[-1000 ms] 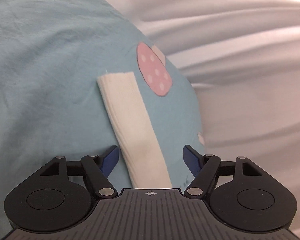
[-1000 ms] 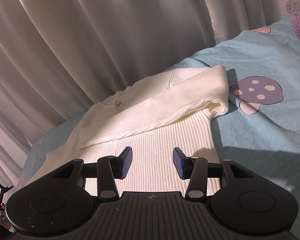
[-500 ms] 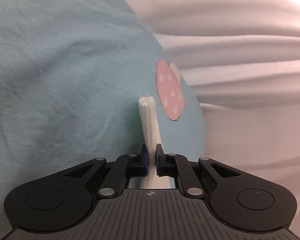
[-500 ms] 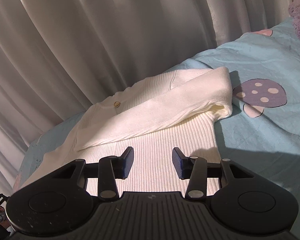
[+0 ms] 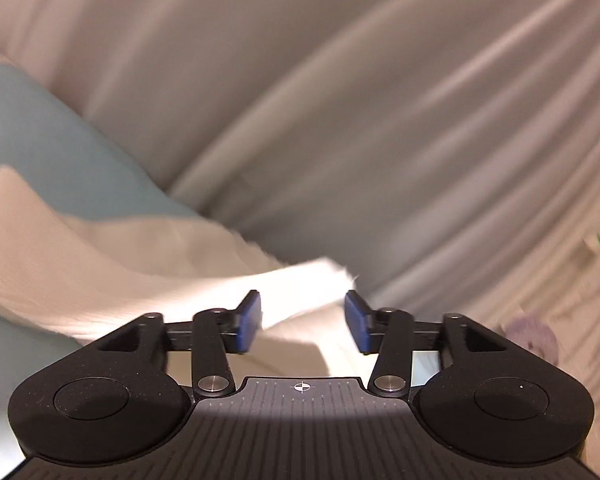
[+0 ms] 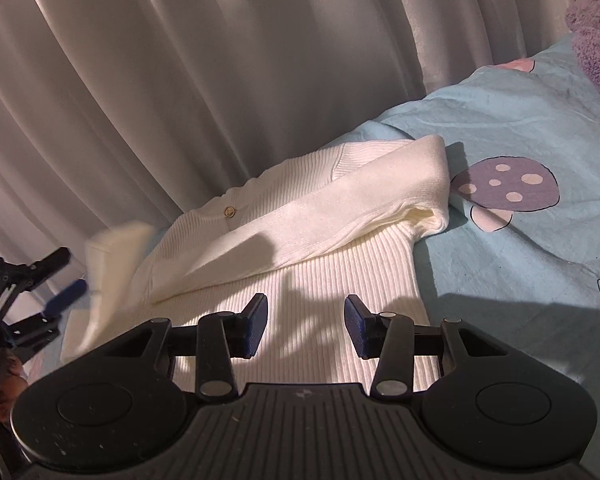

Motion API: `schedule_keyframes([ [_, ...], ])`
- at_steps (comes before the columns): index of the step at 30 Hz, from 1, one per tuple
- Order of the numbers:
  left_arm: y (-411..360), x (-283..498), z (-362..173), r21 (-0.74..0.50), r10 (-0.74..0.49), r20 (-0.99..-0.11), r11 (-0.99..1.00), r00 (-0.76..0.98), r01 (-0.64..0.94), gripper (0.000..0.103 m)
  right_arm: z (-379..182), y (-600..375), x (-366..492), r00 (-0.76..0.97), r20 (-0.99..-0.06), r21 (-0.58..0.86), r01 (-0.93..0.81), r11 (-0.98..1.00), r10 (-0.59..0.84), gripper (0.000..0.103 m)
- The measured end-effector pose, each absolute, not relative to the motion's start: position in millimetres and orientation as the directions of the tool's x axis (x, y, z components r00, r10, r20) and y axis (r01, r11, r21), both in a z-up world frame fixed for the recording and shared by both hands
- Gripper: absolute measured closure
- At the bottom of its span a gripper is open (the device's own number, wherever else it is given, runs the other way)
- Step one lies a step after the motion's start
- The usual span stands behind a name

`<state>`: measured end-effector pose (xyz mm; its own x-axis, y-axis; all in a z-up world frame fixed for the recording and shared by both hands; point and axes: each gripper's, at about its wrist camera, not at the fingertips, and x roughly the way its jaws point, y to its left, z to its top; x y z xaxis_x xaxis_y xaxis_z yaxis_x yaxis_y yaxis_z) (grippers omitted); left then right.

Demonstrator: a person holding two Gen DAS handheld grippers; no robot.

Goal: Fold small clothes

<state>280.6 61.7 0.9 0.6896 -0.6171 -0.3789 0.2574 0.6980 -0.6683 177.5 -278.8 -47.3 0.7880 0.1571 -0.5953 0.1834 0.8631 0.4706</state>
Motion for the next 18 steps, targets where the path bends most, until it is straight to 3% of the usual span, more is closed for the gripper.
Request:
schedule_keyframes([
  [1, 49, 279, -5, -0.664, -0.626, -0.408, 0.703, 0.664, 0.254, 0.047, -48, -279, 179, 0.785, -0.598, 0.473, 0.178, 0.863, 0.165, 0.060],
  [4, 40, 269, -24, -0.651, -0.575, -0.502, 0.743, 0.646, 0.156, 0.033, -49, -274, 191, 0.764, -0.605, 0.487, 0.133, 0.863, 0.224, 0.060],
  [8, 90, 268, -33, -0.511, -0.332, -0.610, 0.859, 0.719, -0.038, 0.027, -53, -253, 222, 0.731, -0.599, 0.509, 0.033, 0.860, 0.327, 0.058],
  [12, 139, 272, -33, -0.428, -0.110, -0.612, 0.879, 0.783, -0.211, 0.023, -62, -225, 263, 0.702, -0.615, 0.482, -0.026, 0.876, 0.359, 0.058],
  [18, 173, 268, -42, -0.417, -0.032, -0.653, 0.849, 0.756, -0.324, 0.022, -72, -191, 296, 0.693, -0.645, 0.367, -0.089, 0.926, 0.322, 0.057],
])
